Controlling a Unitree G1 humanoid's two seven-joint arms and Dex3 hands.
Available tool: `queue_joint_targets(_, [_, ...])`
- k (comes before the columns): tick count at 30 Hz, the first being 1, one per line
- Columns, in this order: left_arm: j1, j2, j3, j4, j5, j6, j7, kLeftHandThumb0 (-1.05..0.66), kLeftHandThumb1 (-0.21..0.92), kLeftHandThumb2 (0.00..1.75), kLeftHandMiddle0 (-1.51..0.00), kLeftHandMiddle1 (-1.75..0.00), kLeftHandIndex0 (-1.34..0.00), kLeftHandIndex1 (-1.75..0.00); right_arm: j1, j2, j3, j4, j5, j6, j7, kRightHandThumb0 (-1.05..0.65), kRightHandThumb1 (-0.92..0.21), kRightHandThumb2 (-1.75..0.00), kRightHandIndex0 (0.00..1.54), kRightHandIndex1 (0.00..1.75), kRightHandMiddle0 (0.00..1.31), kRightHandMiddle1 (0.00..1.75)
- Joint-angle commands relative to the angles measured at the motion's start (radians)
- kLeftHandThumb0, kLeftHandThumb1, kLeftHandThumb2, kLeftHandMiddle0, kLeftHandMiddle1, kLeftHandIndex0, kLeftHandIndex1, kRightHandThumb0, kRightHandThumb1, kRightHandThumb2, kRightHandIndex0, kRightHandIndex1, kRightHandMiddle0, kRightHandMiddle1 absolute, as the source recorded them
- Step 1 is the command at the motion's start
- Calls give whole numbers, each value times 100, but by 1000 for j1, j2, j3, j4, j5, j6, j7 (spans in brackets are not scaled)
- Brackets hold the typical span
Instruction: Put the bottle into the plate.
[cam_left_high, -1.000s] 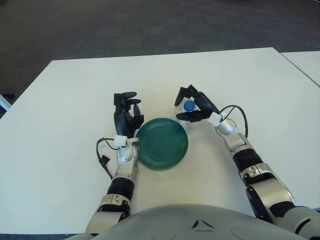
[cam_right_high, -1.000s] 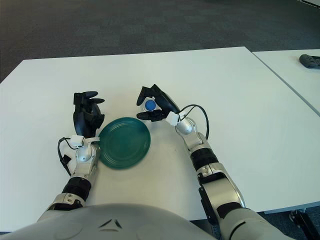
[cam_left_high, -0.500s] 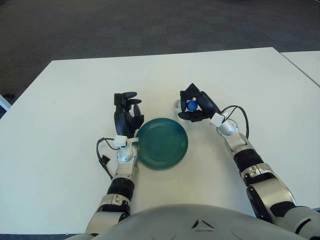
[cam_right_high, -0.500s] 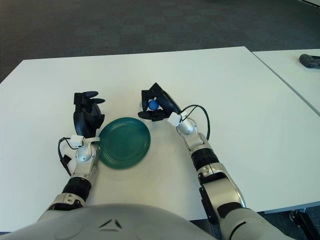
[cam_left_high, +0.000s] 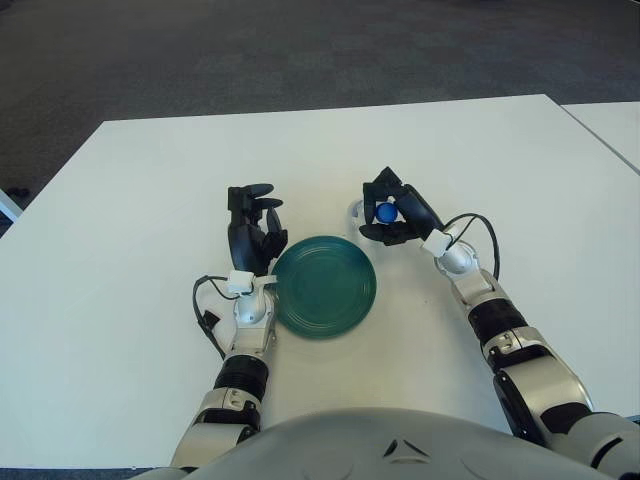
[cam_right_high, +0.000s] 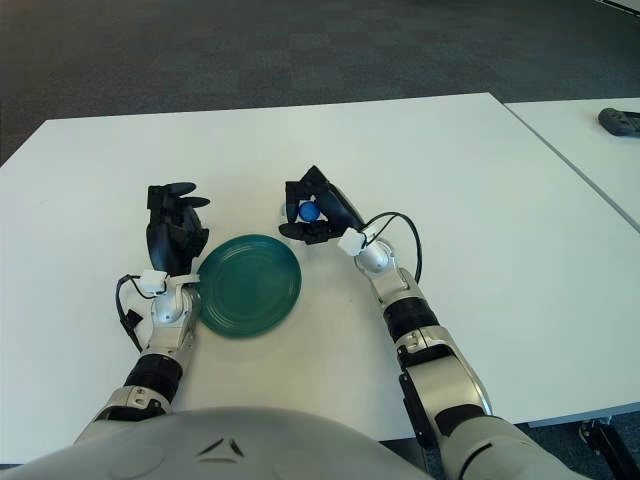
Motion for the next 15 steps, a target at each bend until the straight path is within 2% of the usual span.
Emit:
queue_joint_targets(1, [42, -86, -5, 33, -22, 10, -3, -94, 92, 69, -22, -175, -22, -153, -10, -4, -12, 5, -7, -13, -19, -49, -92, -56, 133, 175, 105, 175])
queue_joint_targets(15, [44, -84, -6, 37, -36, 6, -17, -95, 92, 69, -22, -175, -19, -152, -4, 0, -12, 6, -17, -18, -43, -50, -92, -56, 134, 175, 105, 175])
